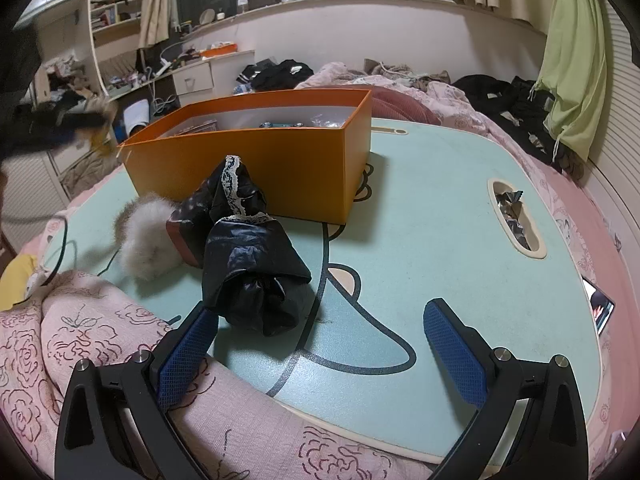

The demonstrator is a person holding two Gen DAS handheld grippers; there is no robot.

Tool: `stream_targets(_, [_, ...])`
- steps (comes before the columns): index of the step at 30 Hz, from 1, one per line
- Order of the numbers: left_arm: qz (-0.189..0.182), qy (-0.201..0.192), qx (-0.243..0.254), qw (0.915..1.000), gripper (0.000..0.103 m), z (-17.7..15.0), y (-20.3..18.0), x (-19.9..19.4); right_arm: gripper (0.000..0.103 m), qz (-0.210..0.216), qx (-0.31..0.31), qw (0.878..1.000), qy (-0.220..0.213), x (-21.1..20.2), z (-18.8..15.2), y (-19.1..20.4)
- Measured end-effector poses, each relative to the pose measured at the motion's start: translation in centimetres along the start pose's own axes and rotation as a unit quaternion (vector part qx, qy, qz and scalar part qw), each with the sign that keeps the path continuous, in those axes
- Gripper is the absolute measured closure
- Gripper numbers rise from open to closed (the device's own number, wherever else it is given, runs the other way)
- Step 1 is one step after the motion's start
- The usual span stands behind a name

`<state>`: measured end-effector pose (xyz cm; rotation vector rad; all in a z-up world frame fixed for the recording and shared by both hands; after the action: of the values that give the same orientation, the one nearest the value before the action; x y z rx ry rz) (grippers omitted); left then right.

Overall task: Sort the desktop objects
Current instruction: 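Grasp the white figurine keychain with ring from the box with the left gripper and place it on the table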

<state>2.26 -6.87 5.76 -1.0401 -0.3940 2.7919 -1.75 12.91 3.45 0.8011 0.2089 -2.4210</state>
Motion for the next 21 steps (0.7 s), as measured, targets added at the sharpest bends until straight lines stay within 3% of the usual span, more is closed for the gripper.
stream_targets(5, [0.021, 0.05, -0.028, 0.9982, 0.067, -3.5, 1.4, 3.3, 0.0, 0.0, 0.0, 1.0, 0.0, 0.0, 0.0, 0.0])
stream_targets(10, [0.019, 0.023, -0.034, 0.999, 0.065, -3.6, 0.5, 4.3, 0.0, 0.0, 0.0, 1.0, 0.0, 0.0, 0.0, 0.0])
stream_targets(11, [0.009, 0.02, -0.036, 0.9991, 0.059, -3.5, 0.4, 4.1, 0.0, 0.0, 0.0, 1.0, 0.0, 0.0, 0.0, 0.1])
stream_targets(12, [-0.001, 0.017, -0.035, 0.9992, 0.044, -3.4, 0.3, 3.7, 0.0, 0.0, 0.001, 1.0, 0.0, 0.0, 0.0, 0.0])
stream_targets(14, [0.005, 0.011, -0.024, 0.9996, 0.027, -3.6, 0.3, 2.9, 0.0, 0.0, 0.0, 1.0, -0.001, 0.0, 0.0, 0.1])
stream_targets(17, [0.03, 0.007, 0.009, 0.9995, 0.026, -4.3, 0.5, 1.6, 0.0, 0.0, 0.001, 1.0, 0.0, 0.0, 0.0, 0.0])
stream_targets(21, [0.033, 0.02, 0.045, 0.9982, 0.023, -6.3, 0.8, 1.2, 0.0, 0.0, 0.001, 1.0, -0.001, 0.0, -0.1, 0.0])
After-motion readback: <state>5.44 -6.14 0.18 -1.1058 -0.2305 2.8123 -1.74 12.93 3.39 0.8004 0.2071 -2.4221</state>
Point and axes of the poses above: each gripper's, at about its wrist camera, not at the fingertips, and x roughly the way its jaws point, y to its left, z to its top, the point moved 1 cm from there along x, roughly the way its jaws point, and after that the axes turned 7 degrees about -y, right-handed, at the moved point
